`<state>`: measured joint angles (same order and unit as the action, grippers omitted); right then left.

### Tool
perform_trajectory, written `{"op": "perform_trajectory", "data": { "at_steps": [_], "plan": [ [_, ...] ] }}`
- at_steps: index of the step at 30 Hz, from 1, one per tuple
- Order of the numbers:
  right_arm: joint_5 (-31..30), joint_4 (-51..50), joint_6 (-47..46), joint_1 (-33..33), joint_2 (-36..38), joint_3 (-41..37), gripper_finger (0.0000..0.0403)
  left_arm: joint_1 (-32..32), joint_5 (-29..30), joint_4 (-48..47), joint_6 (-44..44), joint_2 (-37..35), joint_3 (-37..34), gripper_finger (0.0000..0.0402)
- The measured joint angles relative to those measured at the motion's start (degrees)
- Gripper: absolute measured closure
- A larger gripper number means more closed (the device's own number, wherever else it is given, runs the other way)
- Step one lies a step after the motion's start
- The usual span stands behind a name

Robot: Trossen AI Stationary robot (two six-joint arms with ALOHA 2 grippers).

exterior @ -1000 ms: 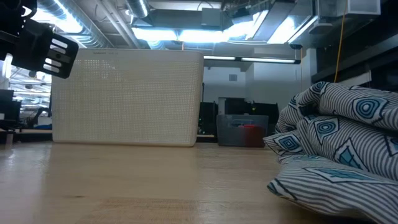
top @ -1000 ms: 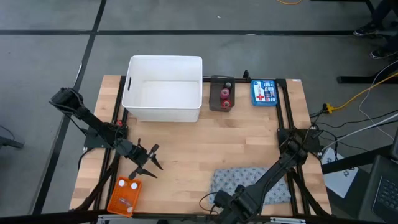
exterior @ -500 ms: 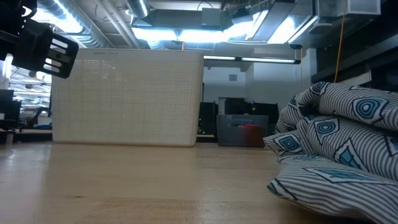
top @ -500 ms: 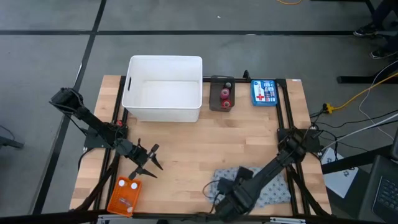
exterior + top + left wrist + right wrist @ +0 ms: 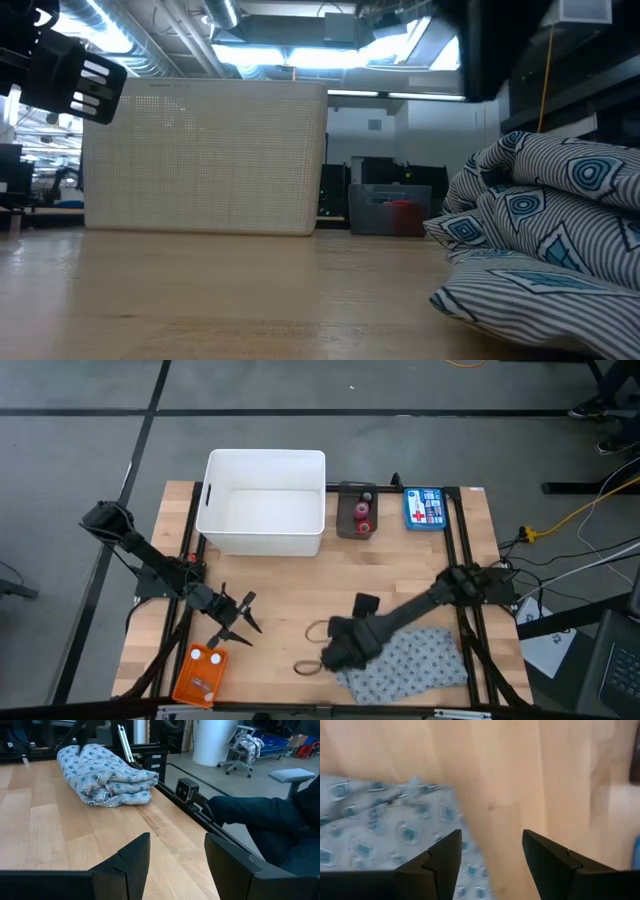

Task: Pick & place medical supplies in basket/bin
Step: Put the blue patient gown into the white bin

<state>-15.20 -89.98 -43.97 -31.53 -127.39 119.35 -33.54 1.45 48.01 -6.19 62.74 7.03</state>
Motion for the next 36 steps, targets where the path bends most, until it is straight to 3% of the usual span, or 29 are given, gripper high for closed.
{"op": "perform_trajectory", "data": {
  "at_steps": [8, 14, 21, 30, 36],
  "plan": [
    [12.2, 0.0, 16.8, 8.7, 0.0, 0.0, 0.0193, 0.0, 0.0, -0.3, -1.5, 0.0, 0.0, 0.0215],
    [20.7, 0.2, 23.0, 14.9, 0.0, 0.0, 0.0193, -0.1, -0.1, -2.0, -1.7, 0.0, 0.0, 0.0215],
    [19.9, 5.4, 27.1, 19.7, 0.0, 0.0, 0.0193, -0.1, 0.0, -2.8, -2.0, 0.0, 0.0, 0.0215],
    [12.2, 10.4, 26.9, 22.6, 0.0, 0.0, 0.0193, 0.0, 1.9, -2.1, -0.8, -0.2, 0.3, 0.0215],
    [20.9, 8.9, 30.7, 24.2, 0.0, 0.0, 0.0193, -0.1, 2.0, -2.1, -6.1, -0.3, 1.2, 0.0215]
  ]
}}
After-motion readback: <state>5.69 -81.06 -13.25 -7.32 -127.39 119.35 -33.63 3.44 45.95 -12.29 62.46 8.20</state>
